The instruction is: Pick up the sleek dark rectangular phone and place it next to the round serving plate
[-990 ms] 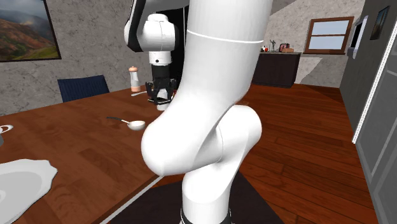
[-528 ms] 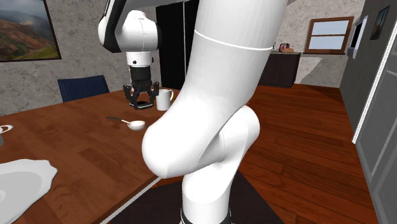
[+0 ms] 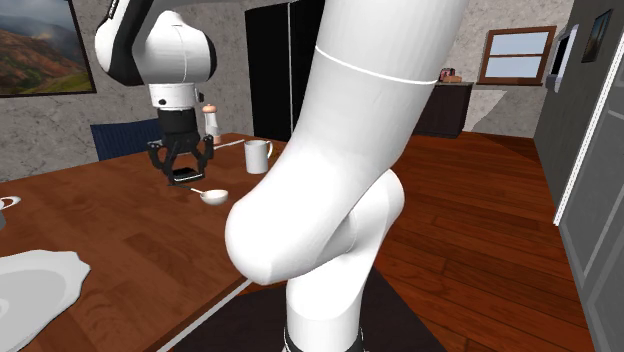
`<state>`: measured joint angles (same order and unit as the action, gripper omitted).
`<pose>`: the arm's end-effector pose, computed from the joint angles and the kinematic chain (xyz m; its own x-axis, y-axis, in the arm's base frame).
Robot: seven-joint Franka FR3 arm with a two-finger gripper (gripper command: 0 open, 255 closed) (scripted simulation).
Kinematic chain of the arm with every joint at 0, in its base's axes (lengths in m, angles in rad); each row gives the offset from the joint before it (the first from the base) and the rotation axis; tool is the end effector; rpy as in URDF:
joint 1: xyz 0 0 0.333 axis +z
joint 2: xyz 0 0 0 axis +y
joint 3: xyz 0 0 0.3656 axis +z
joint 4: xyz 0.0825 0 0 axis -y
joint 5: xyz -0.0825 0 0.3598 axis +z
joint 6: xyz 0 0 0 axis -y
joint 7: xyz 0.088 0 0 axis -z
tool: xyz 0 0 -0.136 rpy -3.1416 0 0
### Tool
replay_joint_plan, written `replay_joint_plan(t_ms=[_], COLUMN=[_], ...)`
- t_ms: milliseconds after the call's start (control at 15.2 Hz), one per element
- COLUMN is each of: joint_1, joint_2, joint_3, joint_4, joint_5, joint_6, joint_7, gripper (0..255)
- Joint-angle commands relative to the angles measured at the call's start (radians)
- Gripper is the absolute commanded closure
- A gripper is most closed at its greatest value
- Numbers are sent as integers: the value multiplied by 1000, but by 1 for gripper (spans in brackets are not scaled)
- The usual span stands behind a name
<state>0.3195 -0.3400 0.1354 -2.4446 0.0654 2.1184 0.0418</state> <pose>0.3543 0.1813 0.4570 0.9316 0.3633 0.0110 0.3635 -0.9315 -0.0117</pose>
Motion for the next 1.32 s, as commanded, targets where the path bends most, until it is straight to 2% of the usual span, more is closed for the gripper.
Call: replay_joint_plan(t_ms=[0,594,1254], joint_1=[24,114,116], joint_2=[6,80,148], joint_3=[37,198,218], joint_4=[8,89,26], joint_5=[13,42,28], joint_6=[0,3,133], joint_7=[54,290,313], gripper=[255,255,255])
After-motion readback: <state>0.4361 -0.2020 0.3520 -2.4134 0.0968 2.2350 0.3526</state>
